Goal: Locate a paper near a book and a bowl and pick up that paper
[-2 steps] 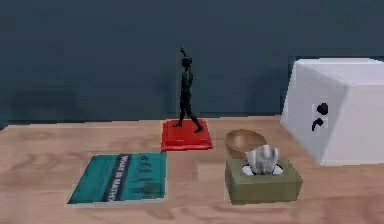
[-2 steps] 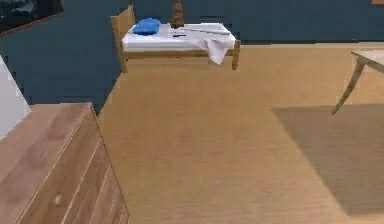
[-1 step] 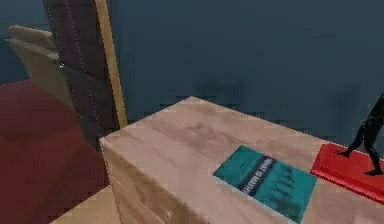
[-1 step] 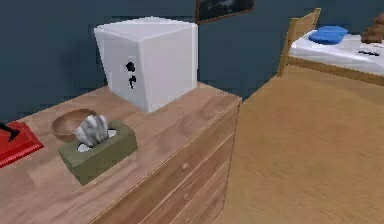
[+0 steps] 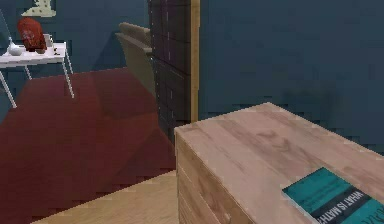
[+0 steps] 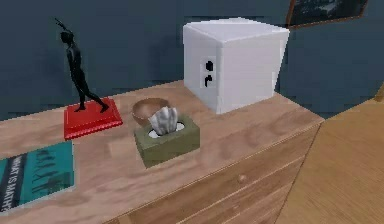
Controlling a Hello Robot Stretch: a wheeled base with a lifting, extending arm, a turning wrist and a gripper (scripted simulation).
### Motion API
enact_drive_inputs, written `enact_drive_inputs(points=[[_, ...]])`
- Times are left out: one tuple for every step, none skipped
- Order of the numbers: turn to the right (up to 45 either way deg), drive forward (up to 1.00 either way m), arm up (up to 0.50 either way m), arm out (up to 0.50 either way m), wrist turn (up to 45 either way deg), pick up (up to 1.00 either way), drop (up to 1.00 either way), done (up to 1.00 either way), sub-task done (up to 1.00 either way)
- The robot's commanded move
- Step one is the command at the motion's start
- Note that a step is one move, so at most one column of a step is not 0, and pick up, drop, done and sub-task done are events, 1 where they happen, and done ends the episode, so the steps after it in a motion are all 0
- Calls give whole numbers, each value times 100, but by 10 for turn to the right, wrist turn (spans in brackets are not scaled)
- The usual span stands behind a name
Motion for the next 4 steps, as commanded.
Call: enact_drive_inputs(points=[[0, 0, 50, 0, 0, 0, 0, 0, 0], [0, 0, 38, 0, 0, 0, 0, 0, 0], [0, 0, 0, 12, 0, 0, 0, 0, 0], [0, 0, 0, 0, 450, 0, 0, 0, 0]])
